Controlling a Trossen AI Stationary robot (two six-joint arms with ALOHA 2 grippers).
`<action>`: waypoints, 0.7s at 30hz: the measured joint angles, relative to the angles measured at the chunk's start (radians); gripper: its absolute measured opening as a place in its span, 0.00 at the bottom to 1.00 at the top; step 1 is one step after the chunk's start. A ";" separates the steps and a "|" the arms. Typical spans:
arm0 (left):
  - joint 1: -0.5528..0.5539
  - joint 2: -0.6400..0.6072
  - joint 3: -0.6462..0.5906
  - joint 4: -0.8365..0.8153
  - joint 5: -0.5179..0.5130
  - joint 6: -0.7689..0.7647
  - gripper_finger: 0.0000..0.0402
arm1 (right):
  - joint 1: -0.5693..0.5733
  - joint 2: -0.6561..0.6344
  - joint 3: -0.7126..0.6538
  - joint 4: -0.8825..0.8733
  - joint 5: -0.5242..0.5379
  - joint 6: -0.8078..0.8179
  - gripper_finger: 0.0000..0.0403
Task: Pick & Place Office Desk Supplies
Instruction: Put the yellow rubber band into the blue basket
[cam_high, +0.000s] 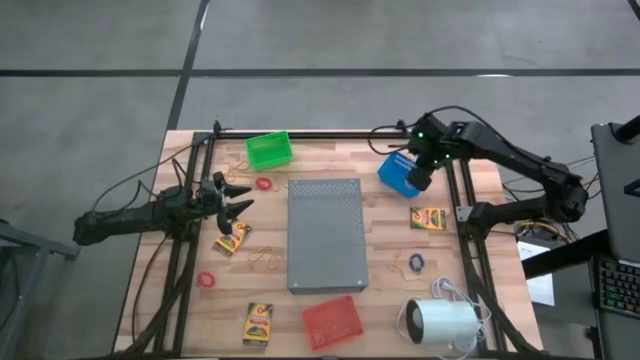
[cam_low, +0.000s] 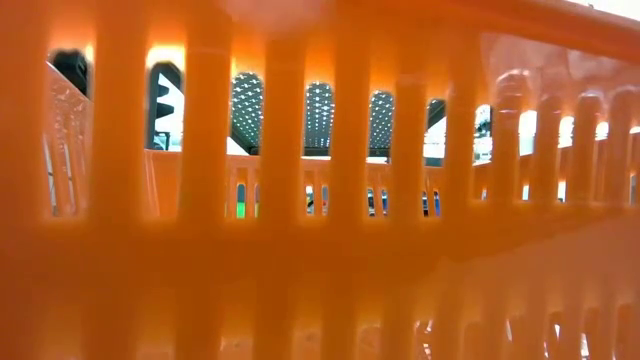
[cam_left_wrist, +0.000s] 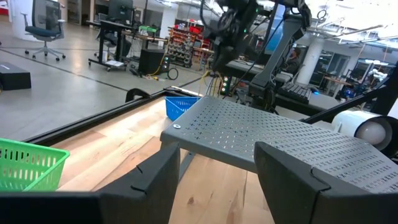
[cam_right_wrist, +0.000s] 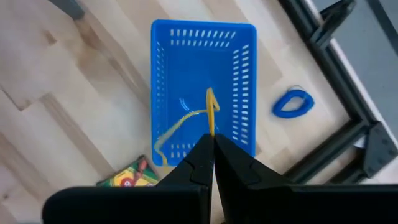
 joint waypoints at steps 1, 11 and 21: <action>0.000 0.000 0.000 0.000 0.000 0.000 0.53 | 0.000 0.001 -0.022 0.024 -0.002 -0.002 0.02; 0.000 0.000 0.000 0.000 0.000 0.000 0.53 | 0.000 0.002 -0.211 0.274 -0.007 0.029 0.02; 0.000 0.000 0.000 0.000 0.000 0.000 0.53 | 0.000 0.002 -0.359 0.429 -0.007 0.112 0.02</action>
